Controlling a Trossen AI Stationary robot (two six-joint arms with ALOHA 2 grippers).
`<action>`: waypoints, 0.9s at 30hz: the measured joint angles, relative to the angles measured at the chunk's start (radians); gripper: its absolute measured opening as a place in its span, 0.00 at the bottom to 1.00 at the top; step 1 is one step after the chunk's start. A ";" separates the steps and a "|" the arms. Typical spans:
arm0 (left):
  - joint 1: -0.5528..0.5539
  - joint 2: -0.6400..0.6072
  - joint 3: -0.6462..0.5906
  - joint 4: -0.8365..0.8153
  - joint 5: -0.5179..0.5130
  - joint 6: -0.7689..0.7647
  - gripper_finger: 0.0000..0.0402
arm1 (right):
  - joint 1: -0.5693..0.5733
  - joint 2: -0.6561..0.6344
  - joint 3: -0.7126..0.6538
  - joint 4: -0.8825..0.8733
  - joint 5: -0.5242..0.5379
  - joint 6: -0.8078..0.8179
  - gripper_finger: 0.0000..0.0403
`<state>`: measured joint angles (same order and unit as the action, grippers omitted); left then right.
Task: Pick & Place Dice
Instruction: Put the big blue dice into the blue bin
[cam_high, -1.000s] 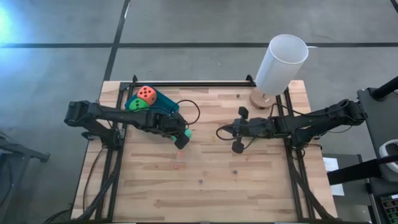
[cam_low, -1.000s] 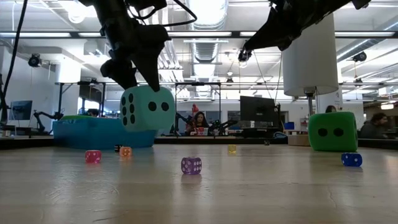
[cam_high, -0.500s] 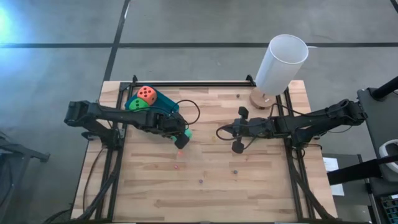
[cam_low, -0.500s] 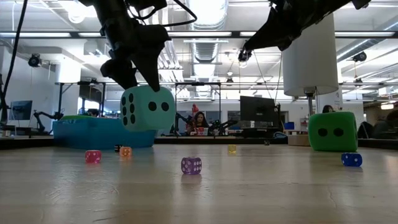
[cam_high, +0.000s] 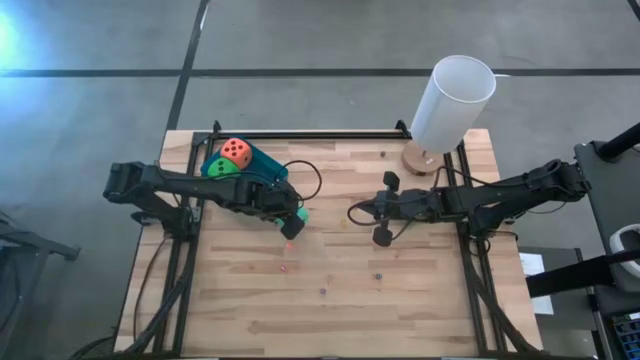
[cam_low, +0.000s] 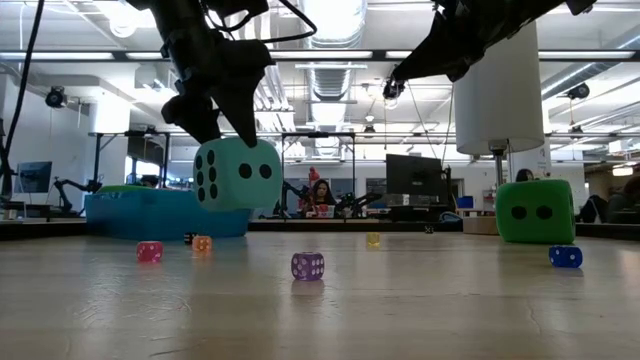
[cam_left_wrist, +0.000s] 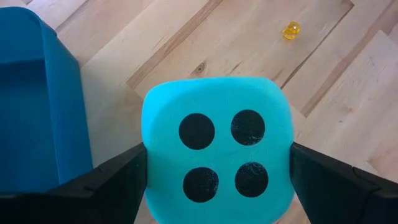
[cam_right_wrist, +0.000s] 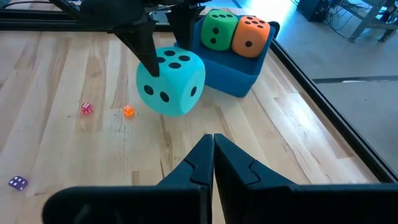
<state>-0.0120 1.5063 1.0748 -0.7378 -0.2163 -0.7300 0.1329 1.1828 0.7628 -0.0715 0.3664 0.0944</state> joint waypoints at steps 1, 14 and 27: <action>0.000 0.000 0.000 0.000 0.000 0.000 0.88 | 0.000 0.000 0.000 0.000 0.000 0.002 0.02; 0.002 -0.038 0.000 -0.001 0.000 -0.002 0.86 | 0.000 0.000 0.000 0.000 0.000 0.001 0.02; 0.018 -0.192 0.000 -0.105 0.000 -0.002 0.86 | 0.000 0.000 0.000 0.000 0.000 0.000 0.02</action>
<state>0.0058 1.3143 1.0752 -0.8424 -0.2165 -0.7322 0.1326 1.1828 0.7628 -0.0715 0.3664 0.0946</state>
